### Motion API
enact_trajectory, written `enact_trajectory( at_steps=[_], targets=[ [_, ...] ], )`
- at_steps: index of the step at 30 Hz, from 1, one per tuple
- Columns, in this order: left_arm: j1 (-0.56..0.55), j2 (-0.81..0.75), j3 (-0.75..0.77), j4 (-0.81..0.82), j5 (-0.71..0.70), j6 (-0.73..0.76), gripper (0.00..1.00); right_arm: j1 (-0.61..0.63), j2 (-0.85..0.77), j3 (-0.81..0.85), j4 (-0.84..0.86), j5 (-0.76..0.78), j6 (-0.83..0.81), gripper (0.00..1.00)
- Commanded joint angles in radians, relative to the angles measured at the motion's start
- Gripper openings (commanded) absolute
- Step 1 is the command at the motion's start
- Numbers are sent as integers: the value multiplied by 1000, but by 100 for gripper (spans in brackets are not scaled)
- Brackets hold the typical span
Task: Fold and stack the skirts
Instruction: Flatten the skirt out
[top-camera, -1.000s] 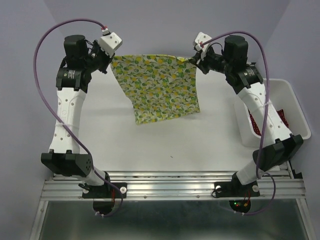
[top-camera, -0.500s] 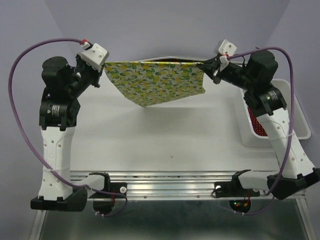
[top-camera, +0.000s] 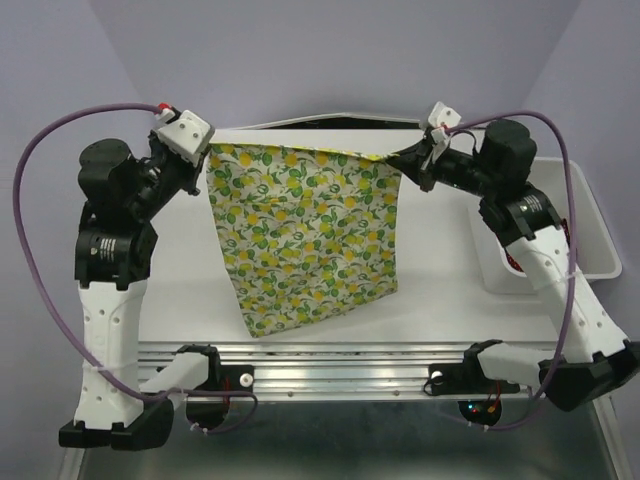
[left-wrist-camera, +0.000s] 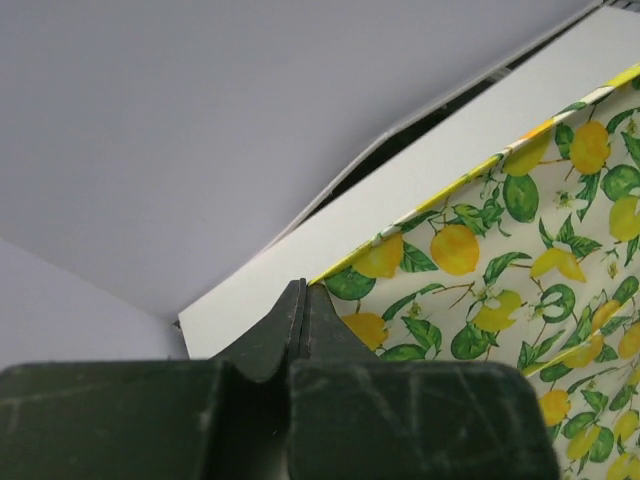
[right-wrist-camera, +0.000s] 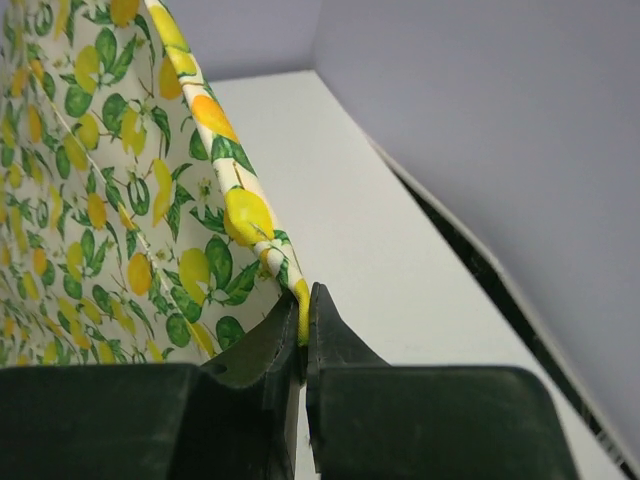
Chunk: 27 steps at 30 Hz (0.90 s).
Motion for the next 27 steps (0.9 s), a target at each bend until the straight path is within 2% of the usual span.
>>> enact_trajectory(
  at_steps=[1, 6, 10, 14, 17, 23, 27],
  targets=[
    [12, 77, -96, 95, -94, 8, 0, -16, 91, -118, 83, 122, 3, 1],
    [-32, 269, -191, 214, -160, 40, 0, -26, 319, -137, 173, 191, 38, 1],
    [-32, 436, -233, 317, -195, 46, 0, -50, 503, -88, 239, 219, 78, 1],
    [-31, 690, -123, 400, -205, 37, 0, -99, 697, 21, 262, 207, 127, 1],
    [-29, 825, -21, 409, -166, 25, 0, -139, 827, 119, 260, 126, 163, 1],
    [-31, 978, 117, 377, -134, 20, 0, -164, 970, 244, 259, 70, 183, 1],
    [-32, 987, 123, 379, -120, 20, 0, -187, 1011, 288, 260, 34, 224, 5]
  ],
)
